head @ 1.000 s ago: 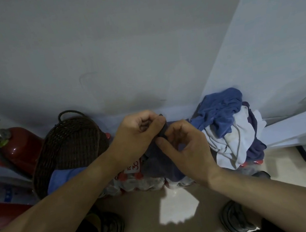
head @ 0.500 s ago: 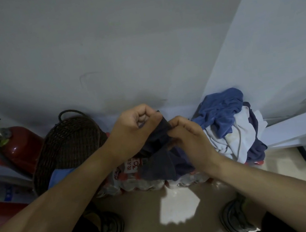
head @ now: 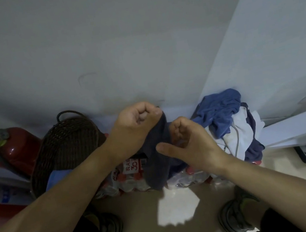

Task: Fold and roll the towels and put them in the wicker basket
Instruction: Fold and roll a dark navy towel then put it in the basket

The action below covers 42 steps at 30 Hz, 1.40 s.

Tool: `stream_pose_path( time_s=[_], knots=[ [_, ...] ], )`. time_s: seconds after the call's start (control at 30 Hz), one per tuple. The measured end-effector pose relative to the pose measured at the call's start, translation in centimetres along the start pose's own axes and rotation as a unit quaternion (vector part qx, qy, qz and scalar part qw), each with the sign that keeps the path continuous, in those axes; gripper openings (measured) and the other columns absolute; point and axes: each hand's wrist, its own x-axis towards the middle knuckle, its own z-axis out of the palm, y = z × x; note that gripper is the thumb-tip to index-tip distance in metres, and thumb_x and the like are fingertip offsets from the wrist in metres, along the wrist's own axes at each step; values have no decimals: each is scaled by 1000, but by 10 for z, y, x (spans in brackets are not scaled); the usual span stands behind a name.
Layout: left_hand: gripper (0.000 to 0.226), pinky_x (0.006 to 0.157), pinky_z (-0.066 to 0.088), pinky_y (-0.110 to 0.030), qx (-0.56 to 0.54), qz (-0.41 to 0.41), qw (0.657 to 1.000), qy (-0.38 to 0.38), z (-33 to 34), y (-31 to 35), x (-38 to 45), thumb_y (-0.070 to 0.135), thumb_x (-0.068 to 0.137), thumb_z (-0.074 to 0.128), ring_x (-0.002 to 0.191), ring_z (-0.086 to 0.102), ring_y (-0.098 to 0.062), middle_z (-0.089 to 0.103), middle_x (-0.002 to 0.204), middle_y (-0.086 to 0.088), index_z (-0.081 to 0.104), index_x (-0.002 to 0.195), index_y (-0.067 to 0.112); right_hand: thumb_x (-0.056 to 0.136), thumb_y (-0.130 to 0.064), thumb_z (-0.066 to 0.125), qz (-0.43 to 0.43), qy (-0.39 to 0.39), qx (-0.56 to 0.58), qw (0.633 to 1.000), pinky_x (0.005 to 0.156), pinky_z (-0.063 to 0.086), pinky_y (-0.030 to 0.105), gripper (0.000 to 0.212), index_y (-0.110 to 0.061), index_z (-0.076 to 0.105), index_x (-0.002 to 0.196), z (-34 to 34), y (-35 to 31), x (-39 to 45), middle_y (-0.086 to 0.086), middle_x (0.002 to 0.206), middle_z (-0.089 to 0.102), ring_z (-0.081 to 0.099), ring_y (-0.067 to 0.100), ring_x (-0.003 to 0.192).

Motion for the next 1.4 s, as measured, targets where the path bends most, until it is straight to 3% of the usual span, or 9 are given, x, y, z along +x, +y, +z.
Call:
stream_pose_path(
  time_s=[0.17,0.27,0.4,0.63,0.8,0.93,1.03,1.2,1.4],
  knots=[
    [17,57,47,-17,-7,15,999,-31,12,-1,-4,15,96,53,61,60,-6,65,70,0,61,85,6,80,-21,60,-9,14,-23,1000,66,53,51,8,-15,58,84,8,6,2,9,78,65,64,30,74],
    [17,53,44,-15,-2,12,1000,-28,10,0,-2,13,97,52,57,57,-1,63,65,9,61,84,8,81,-4,51,29,11,-12,999,65,49,54,7,-5,57,84,3,14,6,22,81,62,60,42,77],
    [17,53,44,-16,6,3,1000,4,0,1,4,12,97,53,55,54,-1,59,59,10,59,83,4,84,-15,54,50,-107,-141,983,59,47,42,5,-13,57,81,-10,20,11,9,74,64,60,23,66],
    [21,59,43,-13,48,-6,997,66,-34,-9,11,8,98,52,64,49,-14,54,71,-13,60,84,-7,84,-13,60,152,-268,-331,892,70,49,37,15,-17,56,70,-51,44,19,2,74,63,58,19,70],
    [20,60,46,-11,69,-74,991,89,-47,-30,13,13,99,52,70,54,-13,59,76,-12,62,83,4,90,-4,53,255,-184,-138,939,64,39,32,25,-16,49,68,-71,57,24,-2,63,52,47,13,62],
    [24,64,47,-17,96,-126,979,127,-57,-48,16,16,100,50,76,57,-13,63,81,-9,64,92,-1,94,-19,64,268,-139,5,953,66,50,23,14,-6,63,89,-82,61,26,8,80,69,64,18,75],
    [25,72,45,-26,122,-148,970,152,-63,-54,18,16,100,48,78,56,-14,63,83,-9,64,91,0,80,-17,78,260,-154,10,953,74,53,32,29,-6,65,103,-99,61,25,17,98,69,67,26,86],
    [27,66,41,-31,275,-199,939,-49,-79,-59,10,17,98,51,64,52,-12,59,69,-4,63,75,8,82,-13,73,274,-204,34,939,71,55,33,21,-3,71,101,-127,64,19,18,95,71,67,29,86],
    [30,53,43,-27,269,-343,865,-248,-84,-67,-2,26,97,50,61,53,-13,59,68,4,65,71,23,87,-20,61,314,-269,73,908,66,58,29,22,-4,76,89,-138,61,10,20,92,72,72,24,78]
  ],
)
